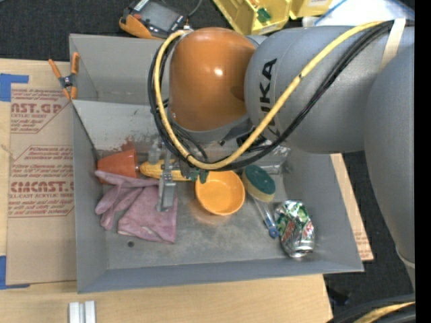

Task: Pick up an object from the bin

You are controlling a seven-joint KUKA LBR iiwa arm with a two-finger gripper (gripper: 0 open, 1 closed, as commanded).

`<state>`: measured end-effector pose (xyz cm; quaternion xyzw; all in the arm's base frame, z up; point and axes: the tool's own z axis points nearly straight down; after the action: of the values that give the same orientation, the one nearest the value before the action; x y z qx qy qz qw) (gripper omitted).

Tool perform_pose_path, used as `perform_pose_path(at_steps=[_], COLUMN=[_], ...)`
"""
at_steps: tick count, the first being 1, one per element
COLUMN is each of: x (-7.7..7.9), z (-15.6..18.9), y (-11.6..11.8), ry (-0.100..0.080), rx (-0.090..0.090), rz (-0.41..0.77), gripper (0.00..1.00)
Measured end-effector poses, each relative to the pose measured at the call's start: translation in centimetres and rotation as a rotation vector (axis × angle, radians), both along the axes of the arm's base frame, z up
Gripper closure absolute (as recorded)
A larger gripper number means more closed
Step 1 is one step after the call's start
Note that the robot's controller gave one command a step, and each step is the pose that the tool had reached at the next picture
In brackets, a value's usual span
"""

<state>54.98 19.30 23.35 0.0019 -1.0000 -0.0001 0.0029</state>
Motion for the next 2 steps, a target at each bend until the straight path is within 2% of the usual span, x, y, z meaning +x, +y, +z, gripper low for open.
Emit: perform_pose_path(at_steps=[1, 2], x=[0.2, -3.7], z=[0.5, -7.7], y=[-0.1, 2.1], ry=[-0.007, 0.004], rx=[0.002, 0.001], rz=[-0.003, 0.198], gripper=[0.0, 0.0])
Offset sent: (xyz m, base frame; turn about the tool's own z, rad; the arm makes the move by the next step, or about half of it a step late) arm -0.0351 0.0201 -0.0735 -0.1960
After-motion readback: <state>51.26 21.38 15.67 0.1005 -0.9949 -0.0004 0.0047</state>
